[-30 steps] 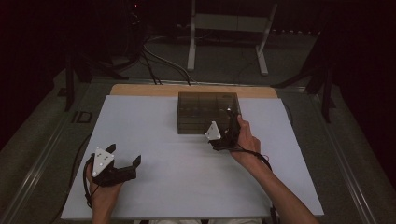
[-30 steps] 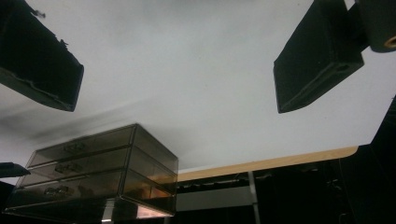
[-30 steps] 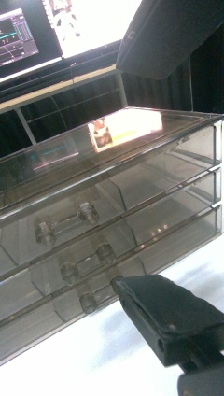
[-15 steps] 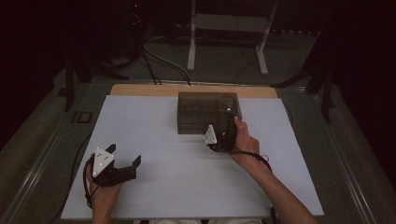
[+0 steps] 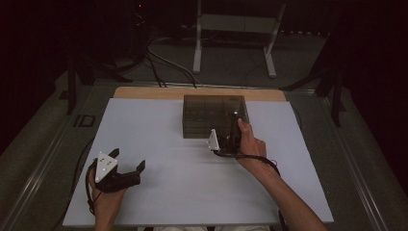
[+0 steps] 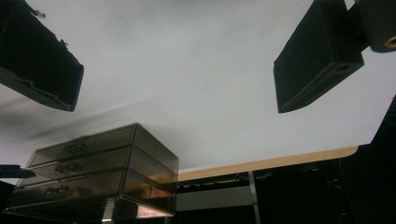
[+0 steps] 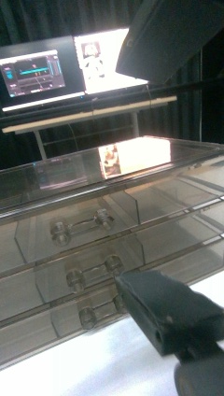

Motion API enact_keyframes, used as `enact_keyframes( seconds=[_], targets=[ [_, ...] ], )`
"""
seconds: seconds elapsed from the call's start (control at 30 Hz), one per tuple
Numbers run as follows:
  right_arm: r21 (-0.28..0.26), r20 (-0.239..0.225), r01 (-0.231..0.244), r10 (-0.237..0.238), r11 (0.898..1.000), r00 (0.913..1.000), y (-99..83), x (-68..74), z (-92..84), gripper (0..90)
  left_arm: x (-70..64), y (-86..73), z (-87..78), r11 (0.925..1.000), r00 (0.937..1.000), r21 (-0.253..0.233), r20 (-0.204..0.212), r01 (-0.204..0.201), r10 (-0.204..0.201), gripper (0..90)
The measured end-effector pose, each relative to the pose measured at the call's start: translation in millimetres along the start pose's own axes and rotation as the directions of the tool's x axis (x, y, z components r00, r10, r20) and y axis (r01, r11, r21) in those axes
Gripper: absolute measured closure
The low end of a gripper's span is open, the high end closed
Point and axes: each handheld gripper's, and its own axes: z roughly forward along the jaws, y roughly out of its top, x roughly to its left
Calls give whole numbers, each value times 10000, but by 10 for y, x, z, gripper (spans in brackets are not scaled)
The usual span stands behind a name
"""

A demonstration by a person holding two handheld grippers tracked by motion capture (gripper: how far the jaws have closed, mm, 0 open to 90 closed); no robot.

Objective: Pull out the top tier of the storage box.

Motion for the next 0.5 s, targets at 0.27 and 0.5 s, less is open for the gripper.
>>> enact_keyframes(
  seconds=[0.27,0.5],
  targets=[
    [-70,186,437,-435,9990,9989,-14,36,16,55,-3,-1,5,10000,10000,32,4,-21,21,32],
    [-159,487,832,-823,9964,9954,6,67,17,139,-2,-2,5,10000,10000,31,5,-9,9,32]
  ],
)
